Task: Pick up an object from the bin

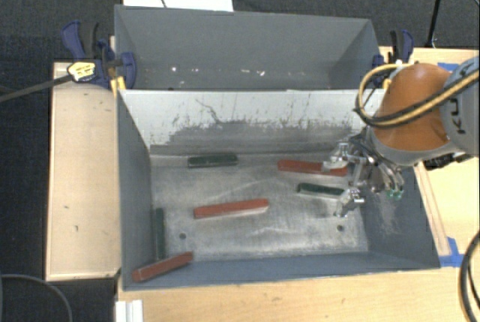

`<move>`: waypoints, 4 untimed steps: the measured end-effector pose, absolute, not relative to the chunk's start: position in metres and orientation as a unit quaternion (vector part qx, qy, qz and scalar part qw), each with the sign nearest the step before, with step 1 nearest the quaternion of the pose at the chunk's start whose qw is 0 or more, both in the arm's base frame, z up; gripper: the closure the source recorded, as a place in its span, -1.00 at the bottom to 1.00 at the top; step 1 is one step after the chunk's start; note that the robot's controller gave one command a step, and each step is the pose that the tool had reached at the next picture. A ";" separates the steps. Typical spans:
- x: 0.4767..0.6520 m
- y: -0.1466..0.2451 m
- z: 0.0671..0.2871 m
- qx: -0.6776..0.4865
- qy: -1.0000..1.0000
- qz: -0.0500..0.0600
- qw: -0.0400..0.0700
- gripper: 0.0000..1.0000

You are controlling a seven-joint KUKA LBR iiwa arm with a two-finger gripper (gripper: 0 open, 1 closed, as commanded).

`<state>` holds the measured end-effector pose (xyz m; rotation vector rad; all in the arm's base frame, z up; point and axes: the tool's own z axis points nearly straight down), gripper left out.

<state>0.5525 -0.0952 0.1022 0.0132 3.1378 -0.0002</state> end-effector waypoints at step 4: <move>0.556 -0.079 0.078 0.050 0.999 -0.001 0.007 1.00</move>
Offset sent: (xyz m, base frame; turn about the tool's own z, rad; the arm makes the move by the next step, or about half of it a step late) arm -0.0004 0.0175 -0.0322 0.0933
